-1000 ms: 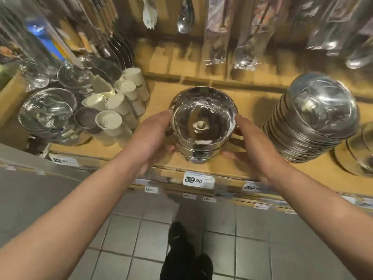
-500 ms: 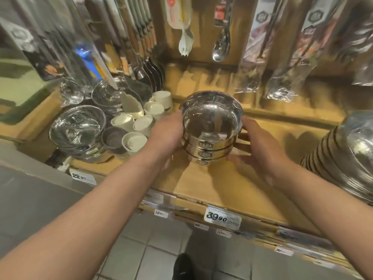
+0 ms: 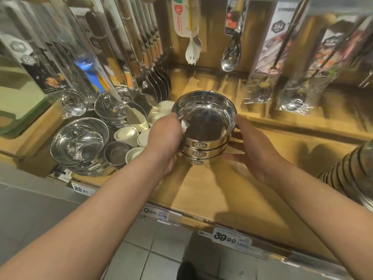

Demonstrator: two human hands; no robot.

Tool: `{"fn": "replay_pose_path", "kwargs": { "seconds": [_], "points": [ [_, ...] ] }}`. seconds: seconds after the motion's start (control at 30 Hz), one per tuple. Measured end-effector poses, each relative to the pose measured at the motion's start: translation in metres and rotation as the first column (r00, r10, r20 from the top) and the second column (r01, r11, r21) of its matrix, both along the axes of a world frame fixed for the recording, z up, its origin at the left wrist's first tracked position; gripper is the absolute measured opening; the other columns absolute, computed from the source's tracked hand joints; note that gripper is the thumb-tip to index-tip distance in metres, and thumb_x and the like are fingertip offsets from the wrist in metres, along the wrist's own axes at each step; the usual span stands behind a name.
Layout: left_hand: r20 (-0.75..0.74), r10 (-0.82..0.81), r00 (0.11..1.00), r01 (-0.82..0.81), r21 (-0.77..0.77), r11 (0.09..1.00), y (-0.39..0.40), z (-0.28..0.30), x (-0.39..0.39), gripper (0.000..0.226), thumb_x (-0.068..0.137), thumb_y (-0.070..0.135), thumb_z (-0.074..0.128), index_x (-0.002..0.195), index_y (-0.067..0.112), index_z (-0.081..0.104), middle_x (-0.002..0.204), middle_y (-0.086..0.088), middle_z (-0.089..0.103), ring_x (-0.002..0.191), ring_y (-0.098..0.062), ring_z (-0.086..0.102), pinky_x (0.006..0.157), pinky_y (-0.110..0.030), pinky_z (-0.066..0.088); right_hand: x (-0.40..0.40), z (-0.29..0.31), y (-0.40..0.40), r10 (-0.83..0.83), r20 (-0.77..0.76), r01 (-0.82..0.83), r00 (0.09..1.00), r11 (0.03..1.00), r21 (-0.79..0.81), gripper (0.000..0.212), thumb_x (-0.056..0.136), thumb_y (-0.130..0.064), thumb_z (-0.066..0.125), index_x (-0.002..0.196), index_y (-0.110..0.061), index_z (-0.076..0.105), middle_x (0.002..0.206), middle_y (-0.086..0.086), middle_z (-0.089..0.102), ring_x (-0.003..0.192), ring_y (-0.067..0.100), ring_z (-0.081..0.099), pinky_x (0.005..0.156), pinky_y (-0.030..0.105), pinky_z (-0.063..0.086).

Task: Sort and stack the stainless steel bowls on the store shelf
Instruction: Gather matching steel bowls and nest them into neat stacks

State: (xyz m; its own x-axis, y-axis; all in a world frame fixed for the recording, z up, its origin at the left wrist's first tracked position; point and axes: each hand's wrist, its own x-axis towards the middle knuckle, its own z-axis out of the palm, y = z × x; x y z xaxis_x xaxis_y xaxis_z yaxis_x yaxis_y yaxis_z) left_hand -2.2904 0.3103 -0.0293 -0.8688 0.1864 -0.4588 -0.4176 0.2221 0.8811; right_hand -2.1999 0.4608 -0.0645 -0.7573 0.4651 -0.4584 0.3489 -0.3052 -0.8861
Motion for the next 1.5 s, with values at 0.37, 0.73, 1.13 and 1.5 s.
{"fn": "replay_pose_path", "kwargs": {
  "seconds": [0.37, 0.73, 1.13, 1.5],
  "points": [
    [-0.057, -0.022, 0.998, 0.020, -0.046, 0.999, -0.002, -0.008, 0.010, 0.033, 0.088, 0.031, 0.043, 0.101, 0.014, 0.067, 0.095, -0.010, 0.066, 0.086, -0.024, 0.054, 0.078, -0.038, 0.044, 0.005, 0.008, -0.014, -0.035, -0.016, 0.034, 0.999, 0.999, -0.039, 0.034, 0.091, -0.061, 0.056, 0.103, -0.033, 0.072, 0.099, -0.010, 0.076, 0.096, 0.008, 0.068, 0.078, 0.035, 0.063],
    [-0.098, -0.009, 0.995, 0.004, -0.054, 0.999, -0.019, 0.008, 0.104, 0.012, 0.100, 0.031, 0.048, 0.092, 0.029, 0.058, 0.095, 0.010, 0.060, 0.086, -0.005, 0.054, 0.081, -0.036, 0.051, 0.149, 0.025, -0.028, -0.172, 0.096, 0.188, 0.981, 0.962, -0.200, 0.022, 0.101, -0.034, 0.054, 0.115, -0.018, 0.062, 0.120, 0.009, 0.061, 0.105, 0.021, 0.060, 0.085, 0.040, 0.058],
    [0.107, -0.644, 0.757, 0.639, 0.078, 0.765, 0.054, 0.060, 0.274, 0.013, 0.099, 0.021, 0.057, 0.095, 0.012, 0.066, 0.089, -0.007, 0.066, 0.074, -0.020, 0.061, 0.064, -0.030, 0.051, 0.403, 0.099, 0.020, -0.726, 0.071, 0.730, 0.684, 0.681, -0.067, 0.023, 0.100, -0.027, 0.050, 0.104, -0.014, 0.068, 0.092, 0.004, 0.068, 0.079, 0.018, 0.066, 0.072, 0.033, 0.055],
    [0.029, -0.877, 0.480, 0.876, 0.033, 0.481, 0.124, 0.065, 0.334, 0.013, 0.100, 0.026, 0.056, 0.102, 0.019, 0.067, 0.105, -0.005, 0.071, 0.099, -0.019, 0.068, 0.092, -0.041, 0.059, 0.491, 0.116, 0.017, -0.873, -0.002, 0.871, 0.488, 0.487, -0.063, 0.015, 0.096, -0.029, 0.055, 0.090, -0.018, 0.064, 0.080, 0.002, 0.059, 0.082, 0.024, 0.060, 0.081, 0.038, 0.055]
  ]
}}
